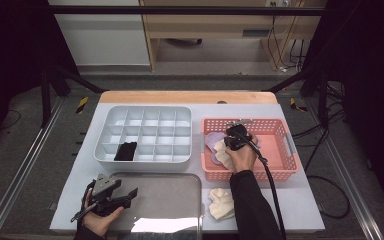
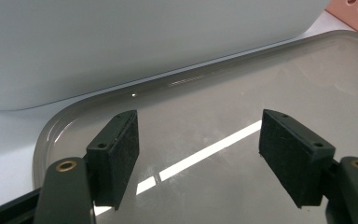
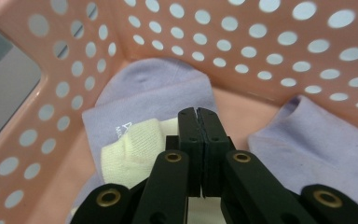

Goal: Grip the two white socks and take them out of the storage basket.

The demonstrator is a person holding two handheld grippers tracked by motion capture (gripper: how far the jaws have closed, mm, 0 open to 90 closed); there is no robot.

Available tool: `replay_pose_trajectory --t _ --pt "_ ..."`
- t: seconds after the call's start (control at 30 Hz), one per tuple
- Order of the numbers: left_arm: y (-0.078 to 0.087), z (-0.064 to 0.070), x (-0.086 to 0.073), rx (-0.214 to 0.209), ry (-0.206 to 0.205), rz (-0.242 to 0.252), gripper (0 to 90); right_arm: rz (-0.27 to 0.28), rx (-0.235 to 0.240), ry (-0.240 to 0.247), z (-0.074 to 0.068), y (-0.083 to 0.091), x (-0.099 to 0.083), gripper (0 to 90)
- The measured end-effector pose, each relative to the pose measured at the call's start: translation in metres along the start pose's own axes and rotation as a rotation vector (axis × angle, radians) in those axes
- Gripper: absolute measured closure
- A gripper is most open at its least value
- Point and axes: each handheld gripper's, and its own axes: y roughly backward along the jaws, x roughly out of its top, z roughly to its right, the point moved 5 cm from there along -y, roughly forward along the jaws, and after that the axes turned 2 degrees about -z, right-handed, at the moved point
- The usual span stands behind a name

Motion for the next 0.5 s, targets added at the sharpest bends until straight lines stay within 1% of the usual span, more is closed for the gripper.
replay_pose_trajectory --t 0.1,0.17,0.2,0.23,0.3,0.33,0.37,0.43,0.5 --pt "0.0 0.0 0.0 0.001 0.001 -0.001 28.2 0.029 0.006 -0.014 0.001 0.004 0.002 90.0" --pt "0.0 0.0 0.0 0.0 0.002 0.0 28.2 0.068 0.007 -0.009 0.001 0.009 0.006 90.0" --pt "0.0 0.0 0.0 0.0 0.001 -0.001 28.1 0.08 0.009 -0.013 0.001 0.011 0.007 90.0" --pt "0.0 0.0 0.0 -0.001 0.0 0.0 28.1 0.105 0.011 -0.017 0.0 0.015 0.009 90.0" --pt "0.0 0.0 0.0 0.0 0.001 0.0 28.1 0.151 -0.001 -0.01 0.001 0.02 0.013 90.0" --pt "0.0 0.0 0.0 0.0 0.001 0.0 28.2 0.151 -0.001 -0.01 0.001 0.02 0.013 90.0" --pt "0.001 0.0 0.0 0.0 0.003 0.003 28.2 0.185 -0.001 -0.015 0.003 0.027 0.017 90.0" --pt "0.0 0.0 0.0 0.0 0.001 0.001 28.1 0.216 0.008 -0.028 0.004 0.034 0.019 90.0" --pt "0.0 0.0 0.0 -0.001 0.001 0.001 28.2 0.251 0.017 -0.029 0.005 0.042 0.022 90.0"
